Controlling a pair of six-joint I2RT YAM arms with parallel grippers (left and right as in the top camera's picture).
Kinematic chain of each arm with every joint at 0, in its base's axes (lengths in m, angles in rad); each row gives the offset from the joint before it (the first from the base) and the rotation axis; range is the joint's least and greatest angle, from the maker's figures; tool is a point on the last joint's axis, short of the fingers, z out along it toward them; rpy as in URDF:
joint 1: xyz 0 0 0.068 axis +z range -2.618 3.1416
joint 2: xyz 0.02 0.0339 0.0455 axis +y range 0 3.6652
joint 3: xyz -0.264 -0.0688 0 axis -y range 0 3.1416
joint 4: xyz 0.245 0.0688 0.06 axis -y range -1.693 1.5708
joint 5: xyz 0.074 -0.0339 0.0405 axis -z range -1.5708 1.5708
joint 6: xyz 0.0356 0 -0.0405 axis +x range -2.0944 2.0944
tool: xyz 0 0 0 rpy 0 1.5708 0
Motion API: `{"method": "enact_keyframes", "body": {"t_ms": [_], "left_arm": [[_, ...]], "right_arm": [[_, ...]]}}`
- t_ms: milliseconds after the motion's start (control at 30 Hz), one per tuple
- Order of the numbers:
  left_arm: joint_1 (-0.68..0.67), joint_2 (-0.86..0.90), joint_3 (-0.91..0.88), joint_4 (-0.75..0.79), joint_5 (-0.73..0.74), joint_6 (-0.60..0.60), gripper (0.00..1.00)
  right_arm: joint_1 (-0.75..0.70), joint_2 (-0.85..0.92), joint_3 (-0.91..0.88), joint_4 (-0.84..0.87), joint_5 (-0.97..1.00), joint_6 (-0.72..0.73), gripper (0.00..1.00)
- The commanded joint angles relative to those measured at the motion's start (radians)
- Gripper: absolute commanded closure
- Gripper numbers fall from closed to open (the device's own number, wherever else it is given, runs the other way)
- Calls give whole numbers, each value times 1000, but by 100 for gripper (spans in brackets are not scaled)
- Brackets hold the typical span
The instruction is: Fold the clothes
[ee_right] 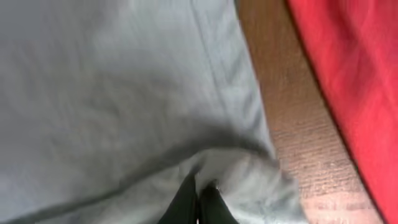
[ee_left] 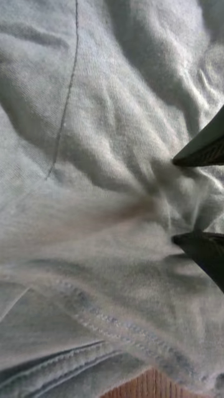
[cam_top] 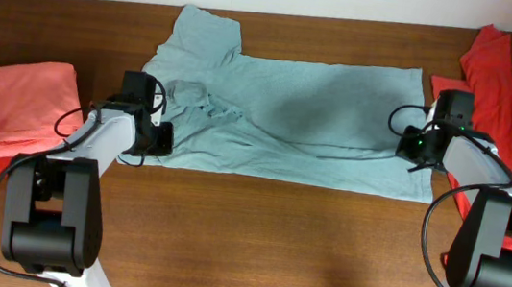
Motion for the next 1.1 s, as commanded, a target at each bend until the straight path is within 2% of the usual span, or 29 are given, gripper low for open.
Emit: {"method": "enact_keyframes", "body": {"t_ms": [0, 67, 167, 200, 267, 333, 400, 467, 500, 600, 667, 867, 1067], "left_arm": [[8, 95, -67, -19, -6, -6, 66], [8, 100, -67, -16, -6, -6, 65], [8, 104, -67, -16, -6, -6, 66], [8, 104, -67, -16, -6, -6, 65], [8, 104, -67, -16, -6, -6, 65], [8, 104, -67, -16, -6, -6, 66], [8, 104, -67, -13, -6, -6, 65], [8, 104, -67, -11, -6, -6, 66], [8, 104, -67, -10, -6, -6, 66], [8, 104, -67, -8, -6, -6, 66], [8, 104, -67, -8, -6, -6, 65], [8, 104, -67, -6, -6, -6, 66], [8, 105, -67, -5, -6, -6, 66]], "right_arm": [[-3, 5, 0, 65, -5, 13, 92], [-3, 5, 0, 101, -4, 17, 89], [-3, 5, 0, 150, 8, 50, 78], [-3, 5, 0, 171, 8, 50, 68], [-3, 5, 0, 183, 8, 50, 65], [-3, 5, 0, 171, -3, 49, 65], [-2, 1, 2, 127, -109, -7, 73], [-2, -8, 2, 81, -208, -60, 77], [-2, -16, 2, 44, -279, -106, 81], [2, -31, 2, -80, -510, -289, 81], [14, -31, 2, -153, -549, -363, 82], [132, -31, 2, -227, -549, -500, 82], [295, -29, 2, -206, -418, -513, 82]]}}
